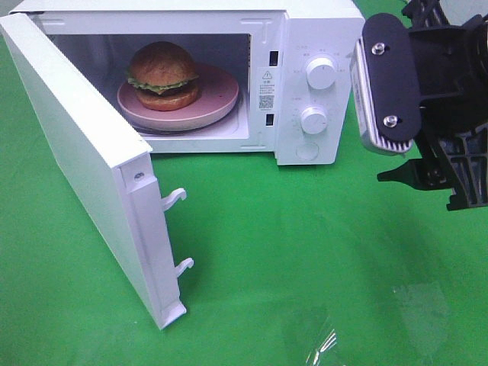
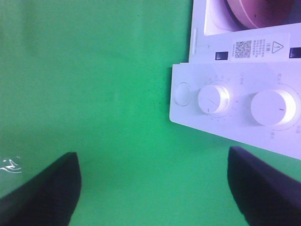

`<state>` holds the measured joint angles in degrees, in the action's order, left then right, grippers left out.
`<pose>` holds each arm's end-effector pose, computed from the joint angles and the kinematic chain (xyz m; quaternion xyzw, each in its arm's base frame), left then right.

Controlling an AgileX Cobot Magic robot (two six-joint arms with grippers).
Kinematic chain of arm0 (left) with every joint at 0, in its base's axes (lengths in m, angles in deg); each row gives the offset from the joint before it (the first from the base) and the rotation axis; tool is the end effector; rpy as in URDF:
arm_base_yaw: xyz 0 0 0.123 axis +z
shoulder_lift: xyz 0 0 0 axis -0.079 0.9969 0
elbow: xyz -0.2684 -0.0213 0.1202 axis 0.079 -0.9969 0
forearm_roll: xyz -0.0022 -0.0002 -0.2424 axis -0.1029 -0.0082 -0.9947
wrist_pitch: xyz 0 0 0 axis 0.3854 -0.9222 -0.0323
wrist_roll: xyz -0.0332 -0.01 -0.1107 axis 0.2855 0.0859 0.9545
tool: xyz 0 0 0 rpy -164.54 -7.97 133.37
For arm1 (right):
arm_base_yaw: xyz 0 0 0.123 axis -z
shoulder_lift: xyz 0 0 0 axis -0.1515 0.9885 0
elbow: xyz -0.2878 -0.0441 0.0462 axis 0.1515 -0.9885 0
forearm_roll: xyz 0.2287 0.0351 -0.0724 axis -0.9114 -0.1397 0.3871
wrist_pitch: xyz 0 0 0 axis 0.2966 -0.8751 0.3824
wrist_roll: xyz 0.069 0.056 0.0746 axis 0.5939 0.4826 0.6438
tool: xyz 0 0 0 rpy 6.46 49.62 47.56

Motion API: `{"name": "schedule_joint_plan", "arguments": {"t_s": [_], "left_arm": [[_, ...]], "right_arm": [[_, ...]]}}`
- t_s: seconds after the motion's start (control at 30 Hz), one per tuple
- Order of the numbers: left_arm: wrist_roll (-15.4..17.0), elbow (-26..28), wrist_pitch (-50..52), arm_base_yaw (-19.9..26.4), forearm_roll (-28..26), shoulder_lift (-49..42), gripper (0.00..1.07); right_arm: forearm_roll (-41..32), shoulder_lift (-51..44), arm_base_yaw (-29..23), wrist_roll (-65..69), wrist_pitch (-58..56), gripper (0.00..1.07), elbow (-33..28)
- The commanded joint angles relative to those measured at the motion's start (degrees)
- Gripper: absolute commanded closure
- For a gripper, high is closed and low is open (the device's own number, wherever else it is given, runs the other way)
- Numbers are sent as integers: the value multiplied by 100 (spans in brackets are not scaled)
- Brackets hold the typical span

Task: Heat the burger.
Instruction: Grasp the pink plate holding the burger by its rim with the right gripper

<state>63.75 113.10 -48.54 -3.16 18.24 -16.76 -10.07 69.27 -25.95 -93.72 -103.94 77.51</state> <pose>-0.0010 -0.0001 0.2628 0.0251 0.8487 0.0282 0.5275 0.2193 0.1316 0.2868 -0.7242 0.5893 -0.1712 0.3146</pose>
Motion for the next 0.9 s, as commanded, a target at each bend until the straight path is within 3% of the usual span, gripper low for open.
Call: {"name": "schedule_joint_plan", "arguments": {"t_s": [0.03, 0.3, 0.5, 0.9], "left_arm": [[-6, -11, 40, -23, 0, -115, 9], [-6, -11, 40, -23, 0, -115, 9], [-6, -11, 40, -23, 0, -115, 9], [-6, -11, 40, -23, 0, -115, 9]], "right_arm": [[189, 17, 23, -57, 109, 22, 29], [327, 183, 11, -57, 218, 23, 29], [527, 504, -390, -17, 447, 24, 40], [756, 1656, -647, 69, 859, 24, 665]]}}
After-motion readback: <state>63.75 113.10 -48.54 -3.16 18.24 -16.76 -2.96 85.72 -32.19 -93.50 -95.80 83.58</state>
